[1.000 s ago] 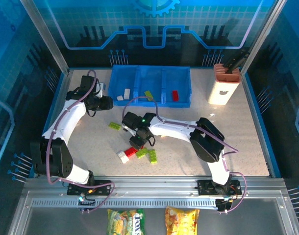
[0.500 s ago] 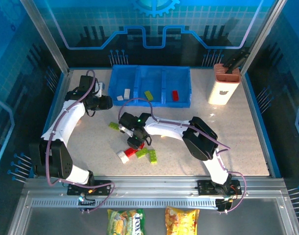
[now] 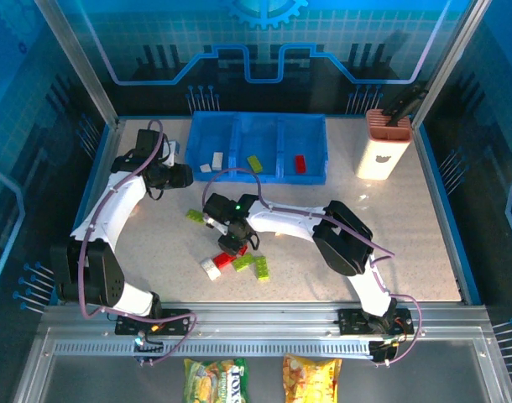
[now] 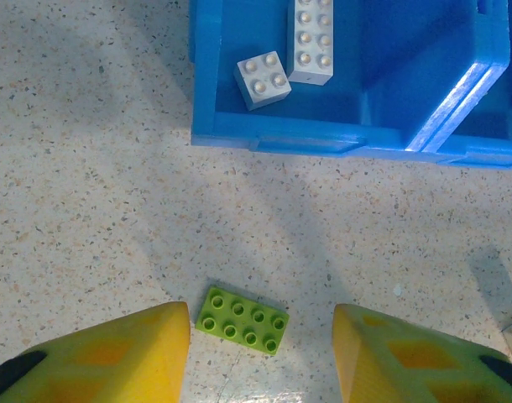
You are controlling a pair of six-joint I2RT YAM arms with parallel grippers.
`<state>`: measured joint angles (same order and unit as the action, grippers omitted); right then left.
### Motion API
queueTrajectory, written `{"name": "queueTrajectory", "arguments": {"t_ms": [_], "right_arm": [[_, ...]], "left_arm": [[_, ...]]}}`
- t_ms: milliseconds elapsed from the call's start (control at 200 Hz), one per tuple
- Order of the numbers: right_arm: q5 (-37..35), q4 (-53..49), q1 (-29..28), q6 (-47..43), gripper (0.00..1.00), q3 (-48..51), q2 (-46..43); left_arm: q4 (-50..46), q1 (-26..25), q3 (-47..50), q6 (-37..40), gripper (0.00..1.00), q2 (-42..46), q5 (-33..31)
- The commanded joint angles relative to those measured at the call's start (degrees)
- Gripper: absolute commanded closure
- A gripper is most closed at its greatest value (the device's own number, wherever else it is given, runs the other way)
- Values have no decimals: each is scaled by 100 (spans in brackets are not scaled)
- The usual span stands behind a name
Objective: Sort the legos into containers by color
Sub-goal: Pick up the lego from the bottom-center of the table.
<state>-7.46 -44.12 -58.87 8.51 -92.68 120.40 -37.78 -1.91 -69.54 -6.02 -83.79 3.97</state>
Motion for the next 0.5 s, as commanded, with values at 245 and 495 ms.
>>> {"name": "queueTrajectory", "arguments": {"t_ms": [245, 495], "right_arm": [[-221, -236, -39, -8, 55, 172, -192], [-276, -342, -30, 0, 56, 131, -190]], "left_arm": [[24, 68, 83, -28, 51, 82, 137], [20, 68, 76, -31, 51, 73, 144]]}}
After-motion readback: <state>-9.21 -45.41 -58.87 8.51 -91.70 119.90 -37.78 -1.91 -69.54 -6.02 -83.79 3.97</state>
